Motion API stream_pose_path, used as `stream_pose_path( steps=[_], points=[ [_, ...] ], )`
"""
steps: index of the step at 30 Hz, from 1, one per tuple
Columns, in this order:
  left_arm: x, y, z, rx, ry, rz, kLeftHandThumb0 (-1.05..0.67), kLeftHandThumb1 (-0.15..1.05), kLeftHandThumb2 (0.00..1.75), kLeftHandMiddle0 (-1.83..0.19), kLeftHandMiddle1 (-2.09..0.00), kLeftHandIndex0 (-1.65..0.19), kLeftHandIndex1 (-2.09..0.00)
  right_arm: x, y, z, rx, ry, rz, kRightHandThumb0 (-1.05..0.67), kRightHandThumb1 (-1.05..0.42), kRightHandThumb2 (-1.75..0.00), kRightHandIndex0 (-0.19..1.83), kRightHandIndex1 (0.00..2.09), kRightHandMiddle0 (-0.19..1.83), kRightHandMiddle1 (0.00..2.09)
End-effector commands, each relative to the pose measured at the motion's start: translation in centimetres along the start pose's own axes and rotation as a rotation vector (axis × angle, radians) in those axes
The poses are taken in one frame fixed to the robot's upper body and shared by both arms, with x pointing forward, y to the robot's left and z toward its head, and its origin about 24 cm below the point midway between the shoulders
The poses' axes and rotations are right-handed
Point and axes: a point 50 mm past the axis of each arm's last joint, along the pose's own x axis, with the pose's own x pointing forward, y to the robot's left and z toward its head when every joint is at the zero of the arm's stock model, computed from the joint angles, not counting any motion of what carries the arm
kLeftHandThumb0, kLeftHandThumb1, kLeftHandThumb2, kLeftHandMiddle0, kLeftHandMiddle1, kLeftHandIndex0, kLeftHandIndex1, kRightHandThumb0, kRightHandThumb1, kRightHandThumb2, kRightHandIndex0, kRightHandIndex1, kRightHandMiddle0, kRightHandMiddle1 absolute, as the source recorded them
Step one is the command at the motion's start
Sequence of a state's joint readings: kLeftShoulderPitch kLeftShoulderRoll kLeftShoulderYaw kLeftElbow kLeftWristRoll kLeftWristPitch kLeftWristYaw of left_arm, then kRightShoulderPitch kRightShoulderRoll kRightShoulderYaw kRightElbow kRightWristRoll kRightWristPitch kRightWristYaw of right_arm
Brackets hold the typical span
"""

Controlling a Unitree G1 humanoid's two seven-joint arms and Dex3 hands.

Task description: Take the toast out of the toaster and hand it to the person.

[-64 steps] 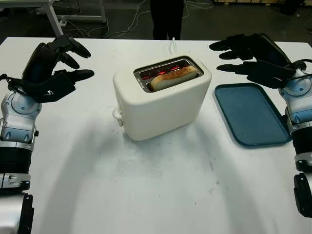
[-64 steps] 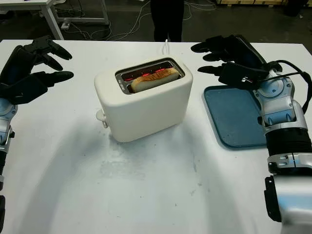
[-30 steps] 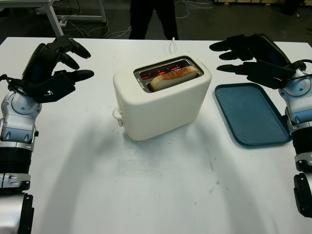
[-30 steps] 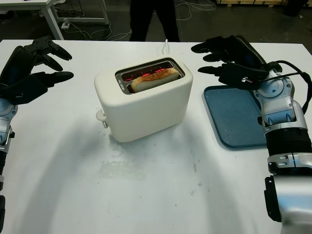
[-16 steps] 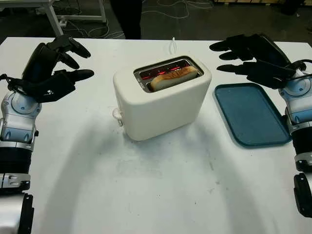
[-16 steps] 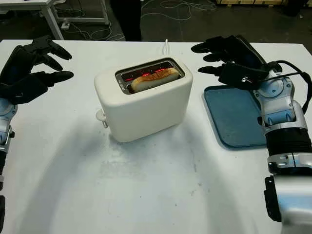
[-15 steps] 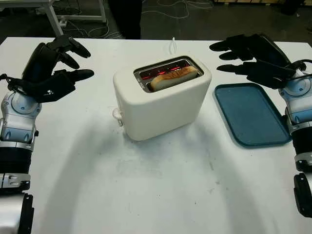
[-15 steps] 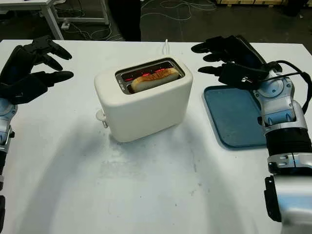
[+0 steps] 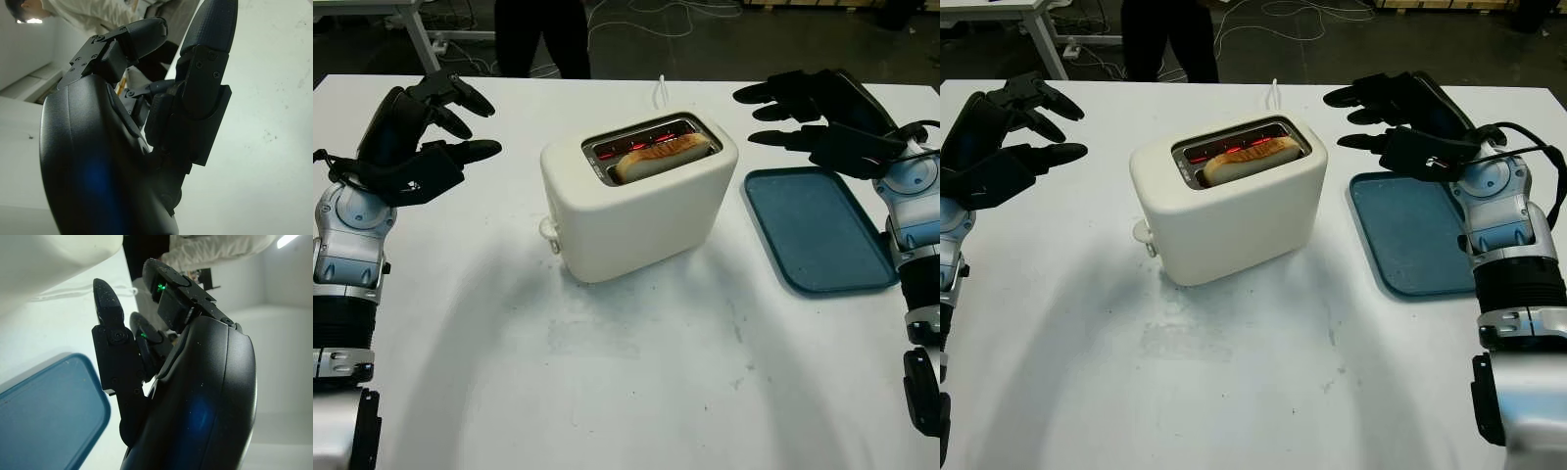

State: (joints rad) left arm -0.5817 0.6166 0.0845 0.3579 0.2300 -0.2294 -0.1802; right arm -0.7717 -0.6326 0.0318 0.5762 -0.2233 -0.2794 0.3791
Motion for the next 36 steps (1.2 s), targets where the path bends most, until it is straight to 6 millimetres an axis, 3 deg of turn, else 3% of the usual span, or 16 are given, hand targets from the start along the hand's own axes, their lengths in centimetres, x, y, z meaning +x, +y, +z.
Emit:
stream_pose_path(
  steps=[1, 36],
  points=[
    [0.09, 0.25, 0.24, -0.015, -0.009, 0.014, -0.90, 0.92, 0.06, -0.45, -1.34, -0.36, -1.20, 0.20, -0.44, 0.41, -0.012, -0.025, -0.014, -0.42, -0.92, -0.02, 0.82, 0.01, 0.75, 0.01],
    [0.25, 0.12, 0.35, -0.003, -0.011, 0.006, -0.94, 0.92, 0.09, -0.43, -1.33, -0.36, -1.20, 0.13, -0.41, 0.24, -0.001, -0.022, -0.018, -0.39, -0.92, -0.02, 0.81, 0.00, 0.75, 0.00]
  ],
)
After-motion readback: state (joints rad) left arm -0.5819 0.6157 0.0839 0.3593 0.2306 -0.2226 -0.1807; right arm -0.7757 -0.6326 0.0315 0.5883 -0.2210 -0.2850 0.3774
